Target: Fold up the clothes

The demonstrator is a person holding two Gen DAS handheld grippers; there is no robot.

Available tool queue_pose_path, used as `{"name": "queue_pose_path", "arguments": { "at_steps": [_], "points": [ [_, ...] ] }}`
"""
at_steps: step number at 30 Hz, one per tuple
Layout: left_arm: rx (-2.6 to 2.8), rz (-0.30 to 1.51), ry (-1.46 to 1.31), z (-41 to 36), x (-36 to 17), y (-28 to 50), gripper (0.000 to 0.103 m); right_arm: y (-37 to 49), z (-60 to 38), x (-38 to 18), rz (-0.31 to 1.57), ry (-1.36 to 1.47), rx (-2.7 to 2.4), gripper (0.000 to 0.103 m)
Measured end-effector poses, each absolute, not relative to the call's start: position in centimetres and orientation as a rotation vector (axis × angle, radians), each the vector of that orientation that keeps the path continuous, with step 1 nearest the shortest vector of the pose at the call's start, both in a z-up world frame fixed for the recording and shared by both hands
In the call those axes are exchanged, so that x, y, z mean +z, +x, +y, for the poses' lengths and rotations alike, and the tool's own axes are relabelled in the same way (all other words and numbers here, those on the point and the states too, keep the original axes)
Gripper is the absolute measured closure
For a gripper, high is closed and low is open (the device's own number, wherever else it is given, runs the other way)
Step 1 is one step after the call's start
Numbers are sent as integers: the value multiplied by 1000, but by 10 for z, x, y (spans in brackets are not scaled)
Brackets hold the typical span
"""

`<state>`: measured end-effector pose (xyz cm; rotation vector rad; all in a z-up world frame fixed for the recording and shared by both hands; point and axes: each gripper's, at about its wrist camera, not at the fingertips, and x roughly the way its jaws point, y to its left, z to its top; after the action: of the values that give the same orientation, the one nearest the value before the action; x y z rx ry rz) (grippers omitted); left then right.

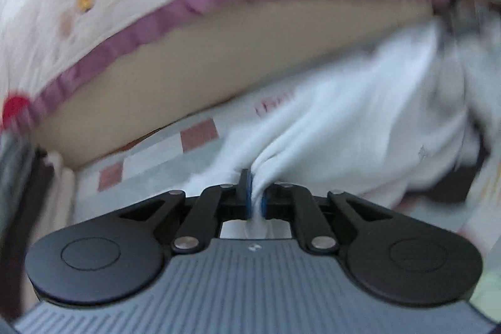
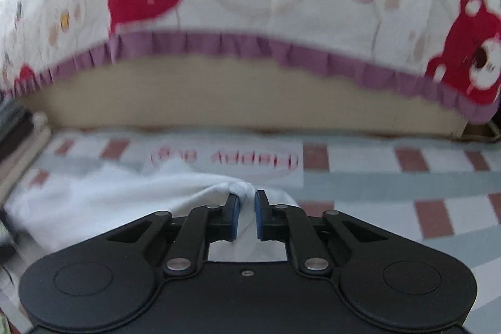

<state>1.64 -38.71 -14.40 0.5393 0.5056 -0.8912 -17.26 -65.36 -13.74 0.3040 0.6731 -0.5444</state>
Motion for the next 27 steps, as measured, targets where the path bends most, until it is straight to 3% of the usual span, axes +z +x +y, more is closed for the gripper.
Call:
{"name": "queue_pose_path", "arguments": {
  "at_steps": [6,8,9,10,12,16,21,24,26,27],
  "points": [
    [-860,647,404,-381,-154,53,97,-156,-640,-153,779,231,-431,90],
    [-864,670,358,-380,-154,63,96,-160,-628,-145,785,175,-420,69],
    [-868,673,337,-380,-155,71,96,-163,-622,-142,782,142,-418,52],
    [-870,672,323,-381,-156,76,96,-166,-616,-139,776,105,-420,45],
    [-873,663,303,-381,-158,83,96,-161,-614,-148,821,48,-427,40],
    [-868,657,259,-377,-162,90,94,-148,-614,-174,922,-40,-446,40],
    [-787,631,291,-375,-161,98,69,-136,-622,-206,957,-15,-483,40],
    [-836,705,309,-378,-169,104,68,-132,-627,-223,973,-5,-505,42],
    [-842,716,331,-381,-178,105,68,-135,-630,-224,966,12,-508,50],
    [-840,726,347,-382,-182,105,68,-139,-633,-225,967,18,-516,69]
  ]
}}
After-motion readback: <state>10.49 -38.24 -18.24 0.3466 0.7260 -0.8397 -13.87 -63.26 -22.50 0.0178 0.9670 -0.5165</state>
